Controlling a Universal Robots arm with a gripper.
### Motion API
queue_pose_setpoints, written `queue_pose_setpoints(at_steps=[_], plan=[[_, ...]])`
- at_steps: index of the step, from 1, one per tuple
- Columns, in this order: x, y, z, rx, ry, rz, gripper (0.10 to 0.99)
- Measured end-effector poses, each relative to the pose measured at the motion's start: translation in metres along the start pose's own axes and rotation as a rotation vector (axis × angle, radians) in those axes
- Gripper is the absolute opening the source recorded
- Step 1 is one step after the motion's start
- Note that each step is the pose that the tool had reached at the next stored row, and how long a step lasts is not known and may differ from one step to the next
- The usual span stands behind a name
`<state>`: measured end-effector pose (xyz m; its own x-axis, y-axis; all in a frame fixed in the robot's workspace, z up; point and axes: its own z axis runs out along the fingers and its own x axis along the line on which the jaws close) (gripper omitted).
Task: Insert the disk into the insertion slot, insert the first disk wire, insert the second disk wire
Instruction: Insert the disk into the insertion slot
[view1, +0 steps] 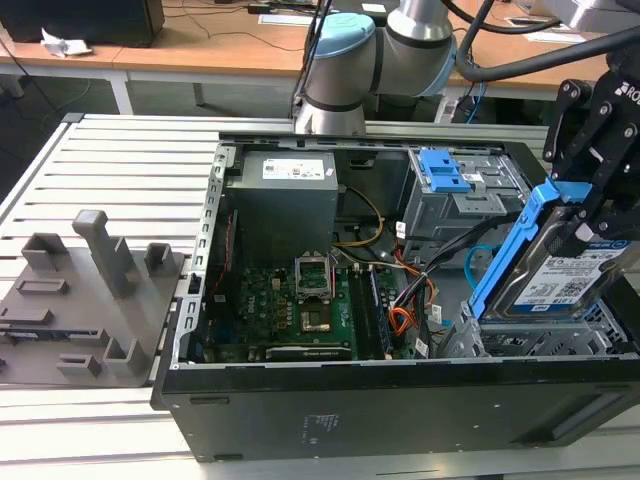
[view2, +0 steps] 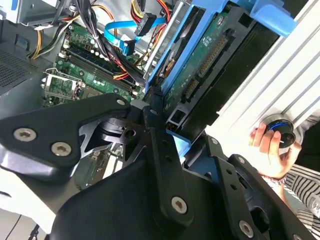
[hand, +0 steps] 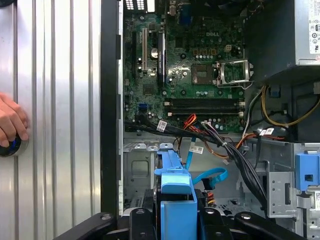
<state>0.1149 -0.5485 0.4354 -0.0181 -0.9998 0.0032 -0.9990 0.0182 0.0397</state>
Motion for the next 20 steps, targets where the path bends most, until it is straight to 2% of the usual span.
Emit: queue_pose_setpoints(at_steps=[6, 17, 20], plan=[[0.0, -0.0004, 0.009, 0.0, 0.0002, 0.0, 0.365], [-0.0001, -0.0013, 0.0316, 0.0, 0.0002, 0.0, 0.365], [-0.0001, -0.0012, 0.0318, 0.0, 0.0001, 0.0, 0.365]])
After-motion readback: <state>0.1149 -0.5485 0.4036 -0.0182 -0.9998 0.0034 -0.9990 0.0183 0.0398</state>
